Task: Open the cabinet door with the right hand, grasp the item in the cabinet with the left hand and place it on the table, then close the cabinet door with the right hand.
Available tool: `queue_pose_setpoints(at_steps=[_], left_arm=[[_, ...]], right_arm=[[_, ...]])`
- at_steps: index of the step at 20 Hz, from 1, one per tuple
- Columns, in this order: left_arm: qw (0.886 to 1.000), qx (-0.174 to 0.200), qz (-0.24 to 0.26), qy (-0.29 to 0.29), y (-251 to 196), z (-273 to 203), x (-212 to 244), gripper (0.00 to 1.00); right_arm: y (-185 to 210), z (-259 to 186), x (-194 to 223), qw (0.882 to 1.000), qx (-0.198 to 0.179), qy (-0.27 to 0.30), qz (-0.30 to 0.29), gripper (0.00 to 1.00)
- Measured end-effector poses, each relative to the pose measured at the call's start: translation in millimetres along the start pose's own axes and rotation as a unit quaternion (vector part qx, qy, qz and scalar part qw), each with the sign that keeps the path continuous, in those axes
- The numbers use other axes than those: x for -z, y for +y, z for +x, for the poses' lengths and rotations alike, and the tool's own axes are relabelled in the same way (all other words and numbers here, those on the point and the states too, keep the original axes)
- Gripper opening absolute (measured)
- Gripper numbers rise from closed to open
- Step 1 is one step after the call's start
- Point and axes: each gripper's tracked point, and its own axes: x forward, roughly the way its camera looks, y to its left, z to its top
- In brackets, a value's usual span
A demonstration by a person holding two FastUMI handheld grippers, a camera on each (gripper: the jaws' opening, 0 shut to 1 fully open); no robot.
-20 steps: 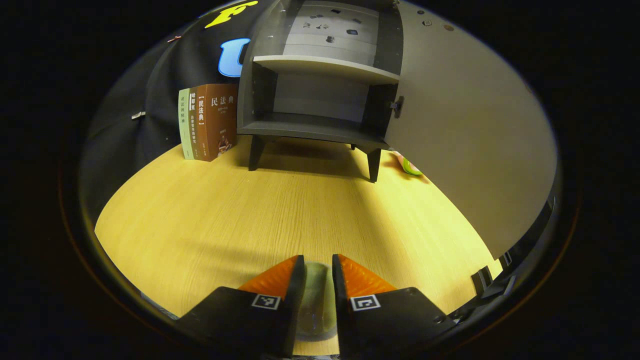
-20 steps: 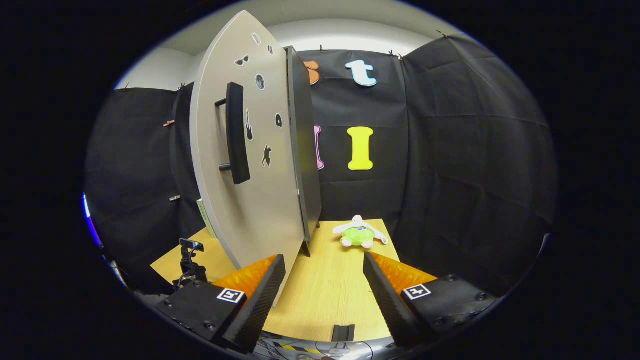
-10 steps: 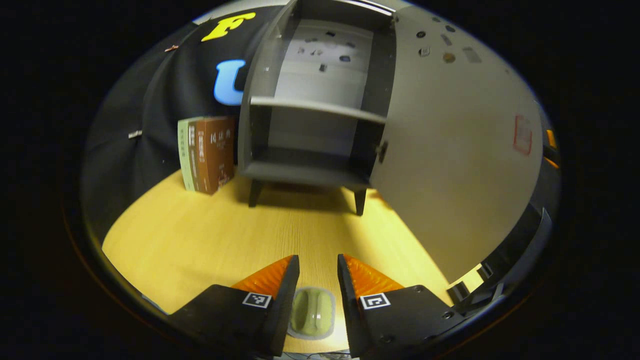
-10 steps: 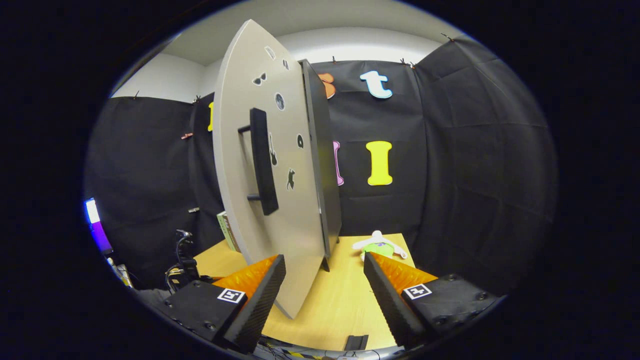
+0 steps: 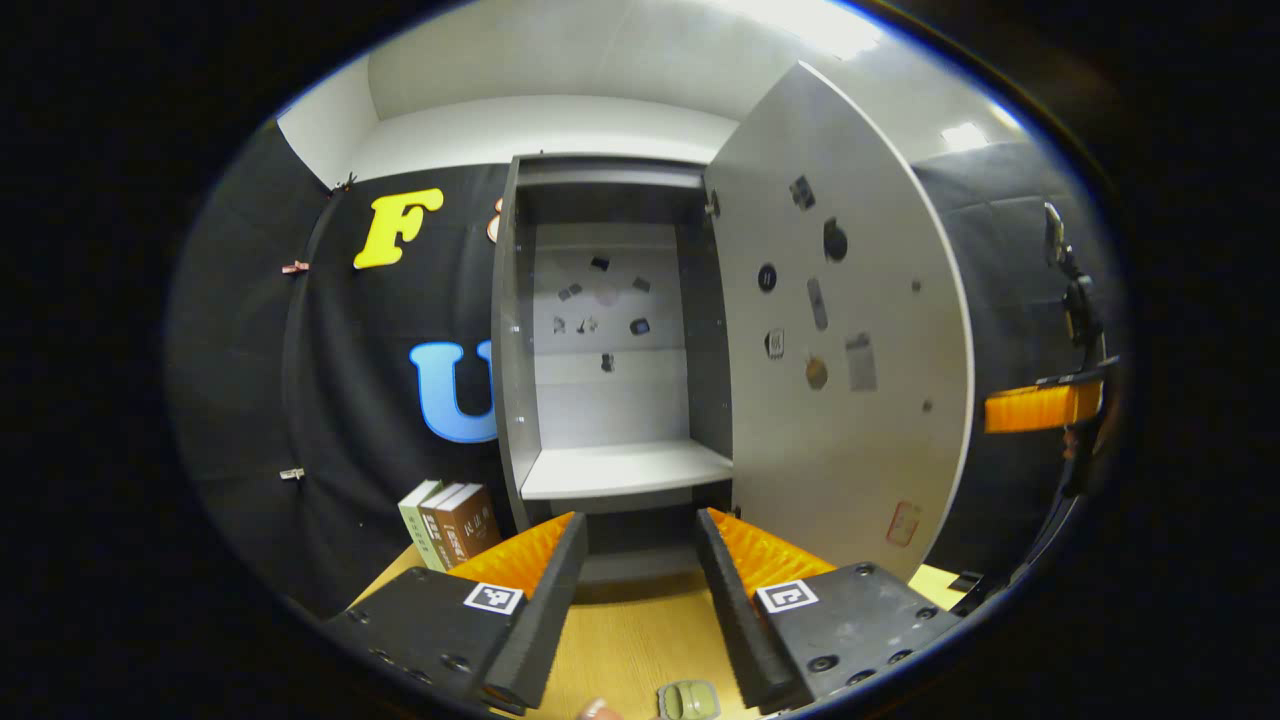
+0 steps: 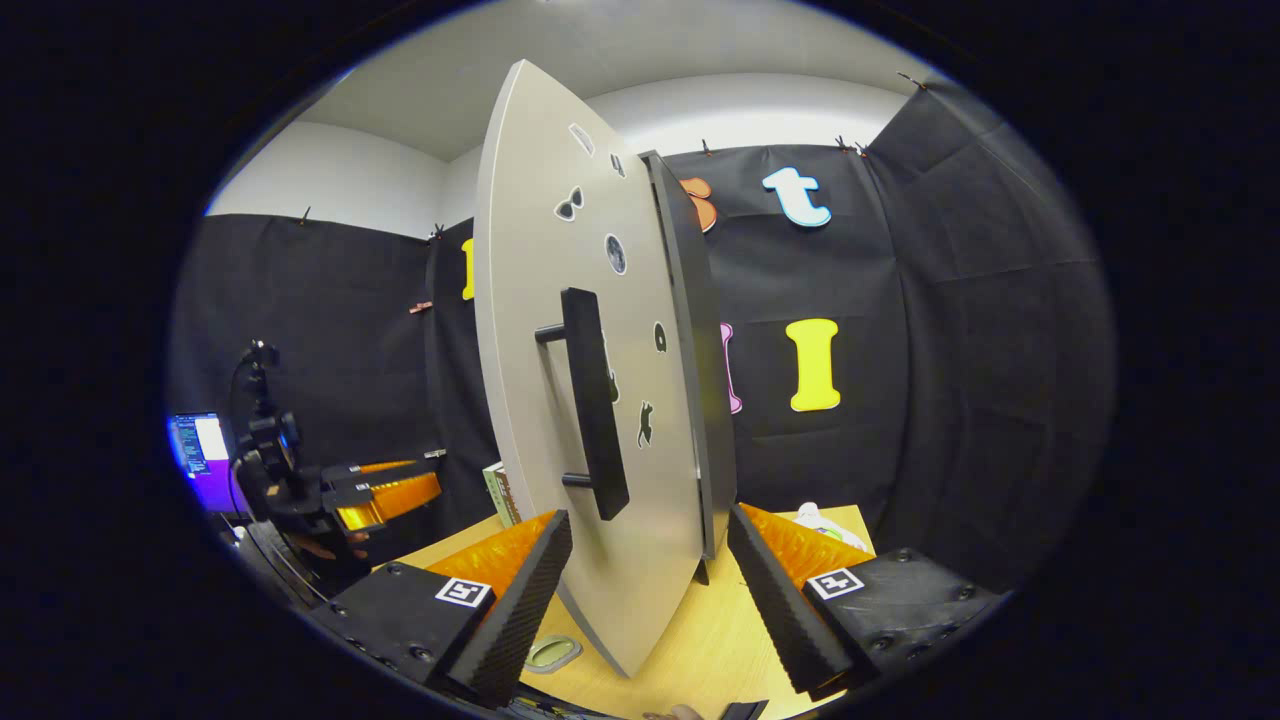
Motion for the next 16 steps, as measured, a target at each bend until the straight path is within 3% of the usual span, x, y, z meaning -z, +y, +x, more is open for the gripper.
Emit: queue_pose_setpoints(at_steps=[3,9,16], left_arm=[[1.000,-0.007,-0.012,-0.024,6,-19,-28,0.93],[0.998,-0.044,0.014,-0.041,18,-39,-50,0.96],[0.999,-0.038,0.017,-0.032,36,-39,-35,0.94]], right_arm=[[8,9,-3,1.000,-0.020,-0.005,-0.002,0.99],[15,31,-10,0.998,-0.057,-0.009,-0.004,0.97],[56,48,-5,0.997,-0.080,-0.006,-0.016,1.00]])
